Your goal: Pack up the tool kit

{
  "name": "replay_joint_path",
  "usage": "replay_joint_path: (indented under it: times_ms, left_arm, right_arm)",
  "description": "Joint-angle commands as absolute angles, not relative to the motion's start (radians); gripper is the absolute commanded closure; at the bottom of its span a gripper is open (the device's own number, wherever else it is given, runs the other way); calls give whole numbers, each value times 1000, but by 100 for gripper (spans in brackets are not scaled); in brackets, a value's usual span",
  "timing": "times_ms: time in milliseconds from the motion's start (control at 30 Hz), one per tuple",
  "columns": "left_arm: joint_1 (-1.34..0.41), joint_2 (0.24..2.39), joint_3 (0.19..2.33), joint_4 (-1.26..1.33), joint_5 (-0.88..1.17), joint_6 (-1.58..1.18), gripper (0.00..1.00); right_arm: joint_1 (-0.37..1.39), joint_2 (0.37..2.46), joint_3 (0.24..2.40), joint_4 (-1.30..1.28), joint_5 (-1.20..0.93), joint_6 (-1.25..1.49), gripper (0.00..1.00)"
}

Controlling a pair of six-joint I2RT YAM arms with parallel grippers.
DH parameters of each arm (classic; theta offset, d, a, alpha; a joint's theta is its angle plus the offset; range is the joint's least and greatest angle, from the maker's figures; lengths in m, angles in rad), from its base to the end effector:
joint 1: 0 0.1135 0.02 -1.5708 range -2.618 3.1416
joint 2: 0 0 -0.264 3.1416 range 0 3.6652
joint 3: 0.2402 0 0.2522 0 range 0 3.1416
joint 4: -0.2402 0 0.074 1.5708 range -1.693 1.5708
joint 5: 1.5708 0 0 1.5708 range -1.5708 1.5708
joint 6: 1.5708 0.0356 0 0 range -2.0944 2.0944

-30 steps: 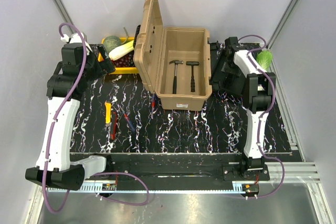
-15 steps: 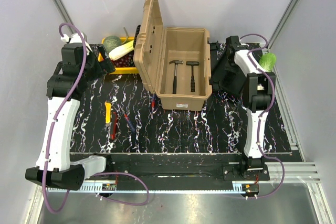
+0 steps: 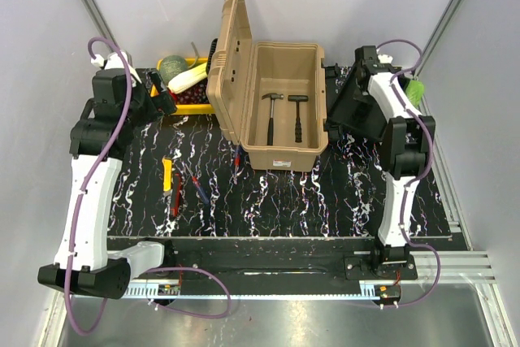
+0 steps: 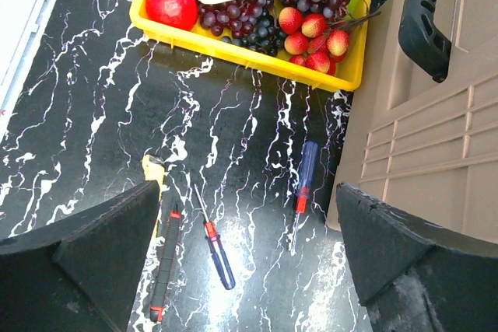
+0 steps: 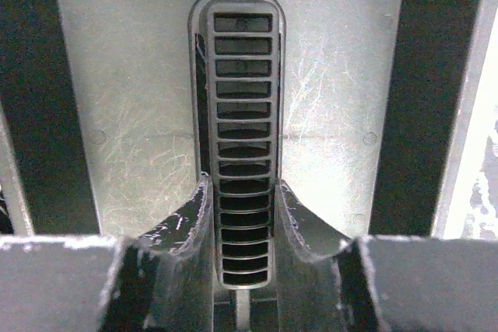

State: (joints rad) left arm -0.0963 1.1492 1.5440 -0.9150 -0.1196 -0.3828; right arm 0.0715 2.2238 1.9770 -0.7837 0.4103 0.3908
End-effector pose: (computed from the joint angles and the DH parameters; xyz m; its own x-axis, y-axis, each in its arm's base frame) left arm 0.2093 -0.0160 0.4496 -0.4561 -0.3285 -0.8271 -0.1918 0.9438 -0.2691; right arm 0.4872 0.0207 0.2301 -0.7379 0.2974 -0.6059 0.4545 0.8826 -0.1203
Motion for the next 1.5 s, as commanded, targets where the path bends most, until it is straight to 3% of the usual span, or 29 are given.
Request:
replay_joint_path:
  times_ms: [0, 267, 533, 1000, 1200, 1467]
  left_arm:
    - [-97, 1120, 1539, -867, -163, -354, 1]
    - [-97, 1109, 1539, -859, -134, -353, 1]
    - [-97, 1103, 1539, -861, -111, -356, 1]
    - [-97, 1057, 1486, -861, -94, -362, 1]
    - [-97, 1040, 1470, -861, -98, -365, 1]
    - [-97, 1034, 1445, -853, -94, -367, 1]
  right_arm:
    - [90, 2034, 2020, -739, 573, 348, 100]
    - [95, 1896, 1999, -735, 776, 270, 100]
    - [179, 1796, 2097, -747, 600, 225, 100]
    - [557, 1991, 2419, -969, 492, 451, 100]
    - [604, 2088, 2464, -1115, 523, 577, 100]
    - [627, 2158, 2434, -1121, 508, 572, 100]
